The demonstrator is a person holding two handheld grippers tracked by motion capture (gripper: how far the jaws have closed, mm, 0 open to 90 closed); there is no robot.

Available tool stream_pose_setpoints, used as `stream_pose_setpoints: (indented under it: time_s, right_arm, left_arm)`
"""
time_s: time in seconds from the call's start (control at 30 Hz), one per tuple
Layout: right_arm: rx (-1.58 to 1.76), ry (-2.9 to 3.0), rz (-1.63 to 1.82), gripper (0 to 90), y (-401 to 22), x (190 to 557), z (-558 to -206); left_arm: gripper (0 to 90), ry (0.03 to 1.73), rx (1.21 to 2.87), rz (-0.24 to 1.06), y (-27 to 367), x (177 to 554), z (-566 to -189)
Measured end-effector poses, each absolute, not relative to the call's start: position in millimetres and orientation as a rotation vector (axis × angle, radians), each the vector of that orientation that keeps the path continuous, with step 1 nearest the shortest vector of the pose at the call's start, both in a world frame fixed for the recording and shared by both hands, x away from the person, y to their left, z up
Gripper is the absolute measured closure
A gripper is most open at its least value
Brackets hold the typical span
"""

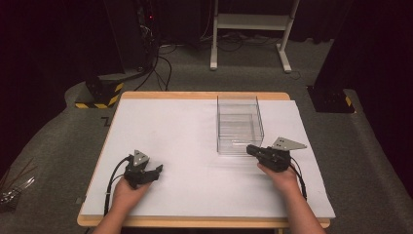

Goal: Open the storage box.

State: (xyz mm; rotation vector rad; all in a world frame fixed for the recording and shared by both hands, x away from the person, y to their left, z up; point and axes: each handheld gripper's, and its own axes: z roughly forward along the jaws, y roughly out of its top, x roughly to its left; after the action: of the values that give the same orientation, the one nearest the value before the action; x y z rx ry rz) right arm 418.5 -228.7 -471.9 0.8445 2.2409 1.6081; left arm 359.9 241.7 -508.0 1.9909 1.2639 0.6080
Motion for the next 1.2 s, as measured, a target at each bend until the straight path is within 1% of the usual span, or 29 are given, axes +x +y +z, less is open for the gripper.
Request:
stream_pose_setpoints:
  time_s: [0.5, 1.2]
  right_arm:
    - [0.831, 2.25, 1.623, 84.3, -232.6, 405.6, -472.1]
    - [0.809, 2.266, 1.653, 86.2, -240.9, 377.7, -473.0]
  left_arm:
    - [35.1, 1.264, 1.993, 0.607, 241.8, 359.9, -507.9]
    - [35.1, 1.264, 1.993, 0.607, 241.7, 359.9, -507.9]
